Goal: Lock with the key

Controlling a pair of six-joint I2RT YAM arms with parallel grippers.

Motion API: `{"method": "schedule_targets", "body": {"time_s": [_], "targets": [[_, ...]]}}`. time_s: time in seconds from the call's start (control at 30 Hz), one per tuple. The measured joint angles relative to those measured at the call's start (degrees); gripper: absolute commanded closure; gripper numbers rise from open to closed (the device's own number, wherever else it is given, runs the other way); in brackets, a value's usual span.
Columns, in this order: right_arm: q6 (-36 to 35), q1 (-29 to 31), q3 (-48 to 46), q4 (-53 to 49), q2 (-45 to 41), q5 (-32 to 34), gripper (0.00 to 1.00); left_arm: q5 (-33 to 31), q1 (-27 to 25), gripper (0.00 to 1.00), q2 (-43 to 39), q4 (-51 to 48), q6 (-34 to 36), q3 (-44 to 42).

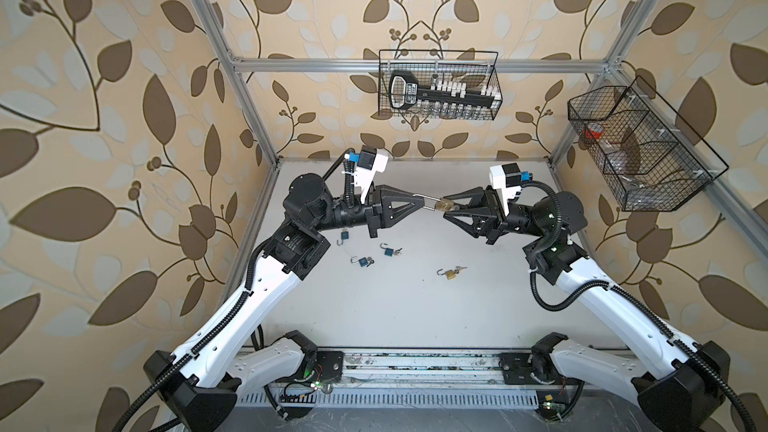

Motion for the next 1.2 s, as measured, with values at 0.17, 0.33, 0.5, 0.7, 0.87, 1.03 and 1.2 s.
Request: {"method": "schedule_targets", "body": {"time_s": [0.17,0.33,0.5,0.7,0.87,1.03,1.2], "targets": [[0.55,0.31,0.00,0.15,0.02,0.00,0.64,0.09,0.00,1.00,0.00,-0.02,0.00,0.00],[1.33,0.46,0.02,0.92,0.02,0.02,0.65,0.11,0.00,1.00,0.00,-0.07,0.02,0.00],[2.01,0.57,0.07,1.77,0.02,0.24,0.67,0.22,-0.04,1.00,0.00,-0.07,0.04,0.00],[2.62,0.63,0.11,2.16,0.26,0.46,0.75,0.22,-0.04,1.00,0.00,-0.24,0.11,0.00],[3.19,0.68,0.13,2.54,0.63,0.46,0.81,0.20,-0.04,1.00,0.00,-0.31,0.46,0.00],[4.48,0.74,0.13,3.37,0.68,0.39,0.89,0.09,-0.04,1.00,-0.09,-0.31,1.09,0.00],[5.20,0.85,0.13,3.61,0.66,0.42,1.00,0.04,-0.04,1.00,-0.20,-0.31,1.38,0.00]]}}
